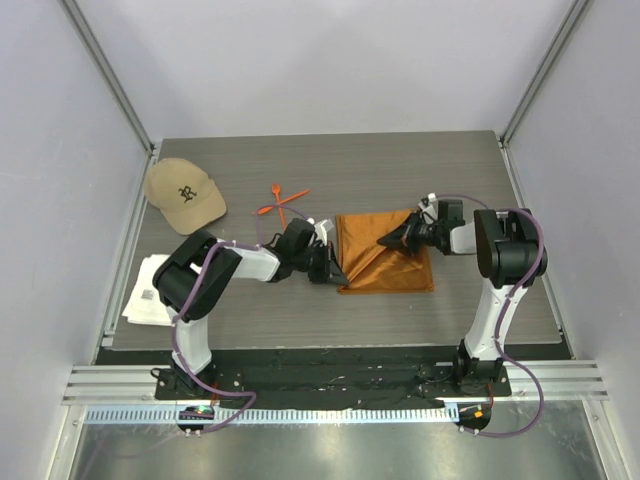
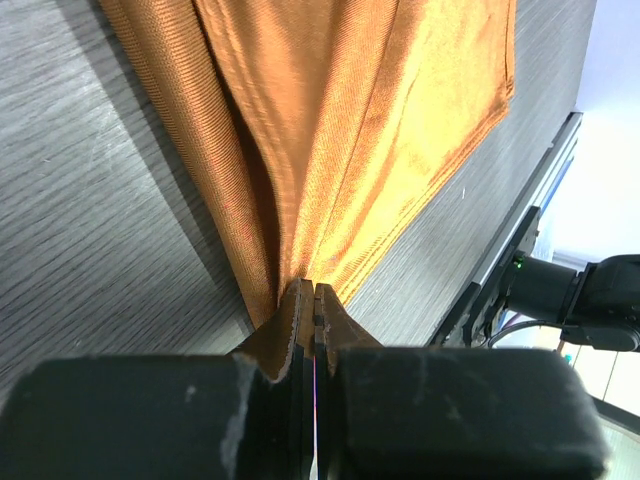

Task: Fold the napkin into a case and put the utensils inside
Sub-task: Smooth out the upper triangle-folded napkin at the center of the board.

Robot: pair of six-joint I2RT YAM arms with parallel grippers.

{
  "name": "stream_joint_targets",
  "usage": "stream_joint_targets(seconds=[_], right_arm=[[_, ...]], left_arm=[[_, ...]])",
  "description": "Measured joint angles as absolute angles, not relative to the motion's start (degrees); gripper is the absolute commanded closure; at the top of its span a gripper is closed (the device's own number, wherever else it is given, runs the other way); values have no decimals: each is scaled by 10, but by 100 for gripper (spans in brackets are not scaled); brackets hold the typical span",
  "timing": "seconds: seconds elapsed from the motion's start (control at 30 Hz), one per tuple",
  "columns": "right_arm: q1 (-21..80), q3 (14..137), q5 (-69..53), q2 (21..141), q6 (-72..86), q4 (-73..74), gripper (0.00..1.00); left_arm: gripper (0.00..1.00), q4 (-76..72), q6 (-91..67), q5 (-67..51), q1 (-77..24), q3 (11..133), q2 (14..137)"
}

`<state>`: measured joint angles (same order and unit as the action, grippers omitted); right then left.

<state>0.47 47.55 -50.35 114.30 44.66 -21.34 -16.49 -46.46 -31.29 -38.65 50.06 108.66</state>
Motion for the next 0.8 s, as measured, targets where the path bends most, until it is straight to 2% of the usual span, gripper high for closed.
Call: stream_joint_targets(seconds=[0.2,0.27,0.33,0.37,0.43,0.47,0.6,0.63,0.67,0.7,0.8], right_arm=[[-28,528,-500,1169,430,-192,96],[-40,549,-501,1183,432,-192,95],[-44,565,-499,1192,435,-192,92],[-46,569,-494,1192,437,-190,88],[-45,573,-482,1188,439,-182,85],[-43,573,-475,1183,440,-172,82],[-14,572,-433,1139,437,-114,74],[-1,572,-416,1122,431,-91,73],[13,572,-400,1103,424,-68,68],[26,572,-388,1087,418,-49,67],[62,562,-355,1029,395,1,61]], left_arm=[[100,-171,-465,-317,-387,499,1088],[97,-172,-466,-317,-387,498,1088],[82,-171,-465,-317,-387,498,1087],[67,-167,-465,-316,-387,498,1086],[55,-152,-468,-317,-387,499,1075],[39,-142,-462,-312,-387,503,1067],[38,-41,-434,-260,-390,569,1047],[39,-12,-423,-238,-390,597,1047],[47,8,-413,-220,-389,620,1047],[51,29,-400,-199,-388,645,1047],[52,84,-361,-121,-383,724,1051]])
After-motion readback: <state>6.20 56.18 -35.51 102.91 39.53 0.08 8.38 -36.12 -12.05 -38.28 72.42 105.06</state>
